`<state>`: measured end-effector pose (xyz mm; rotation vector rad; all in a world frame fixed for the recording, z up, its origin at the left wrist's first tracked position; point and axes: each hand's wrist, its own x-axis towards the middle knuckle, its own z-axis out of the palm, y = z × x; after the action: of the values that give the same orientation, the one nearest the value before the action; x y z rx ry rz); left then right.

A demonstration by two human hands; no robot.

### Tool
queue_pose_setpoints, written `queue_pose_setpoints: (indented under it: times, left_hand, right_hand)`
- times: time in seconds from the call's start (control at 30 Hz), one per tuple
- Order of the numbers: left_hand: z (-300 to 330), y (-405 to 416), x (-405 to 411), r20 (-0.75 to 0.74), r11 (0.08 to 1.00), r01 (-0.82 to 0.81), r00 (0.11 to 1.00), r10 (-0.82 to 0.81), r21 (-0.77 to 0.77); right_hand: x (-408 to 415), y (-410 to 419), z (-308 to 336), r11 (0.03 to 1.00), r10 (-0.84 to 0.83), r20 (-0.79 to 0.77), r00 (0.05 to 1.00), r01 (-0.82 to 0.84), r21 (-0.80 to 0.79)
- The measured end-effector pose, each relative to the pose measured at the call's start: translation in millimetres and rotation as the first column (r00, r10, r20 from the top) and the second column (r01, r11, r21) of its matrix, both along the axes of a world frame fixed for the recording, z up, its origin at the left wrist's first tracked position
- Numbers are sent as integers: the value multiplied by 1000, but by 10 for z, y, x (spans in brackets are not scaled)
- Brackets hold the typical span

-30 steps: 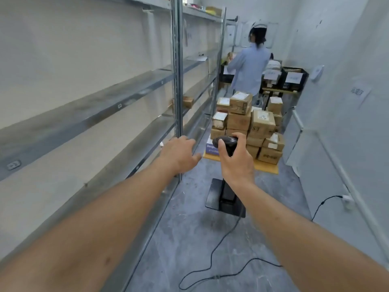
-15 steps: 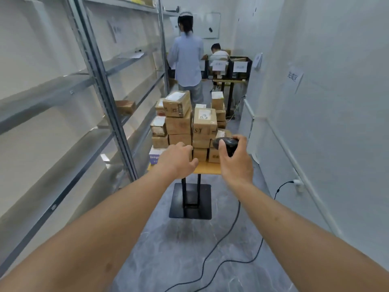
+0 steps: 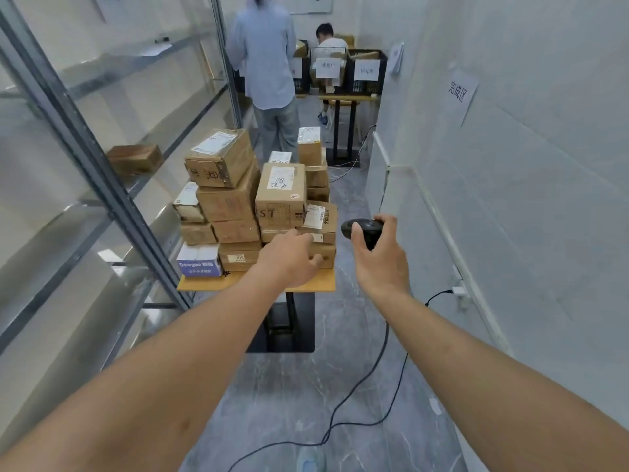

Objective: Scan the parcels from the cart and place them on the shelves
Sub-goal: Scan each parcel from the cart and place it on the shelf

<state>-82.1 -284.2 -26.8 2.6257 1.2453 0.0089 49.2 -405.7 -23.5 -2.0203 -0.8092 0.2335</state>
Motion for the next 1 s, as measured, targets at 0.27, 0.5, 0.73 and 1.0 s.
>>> queue_pose_setpoints:
  times: [0.27, 0.5, 0.73, 1.0]
  left_hand:
    - [-476, 803, 908, 12, 996, 35, 999, -34, -80]
    - [-790, 1302, 1473, -27, 986, 28, 999, -33, -161]
    - [-1131, 1564, 1966, -68, 980, -73, 996, 61, -186]
    - [-1692, 1810, 2308, -145, 915, -348, 935, 323, -205]
  right_hand:
    - [783, 886, -358, 998, -31, -30, 999, 29, -56]
    - [1310, 1428, -661, 995, -24, -57, 998, 19, -98]
    - [1881, 1874, -1058, 986, 55, -140, 989, -77, -151]
    - [2368, 2287, -1600, 934, 259, -183, 948, -294, -202]
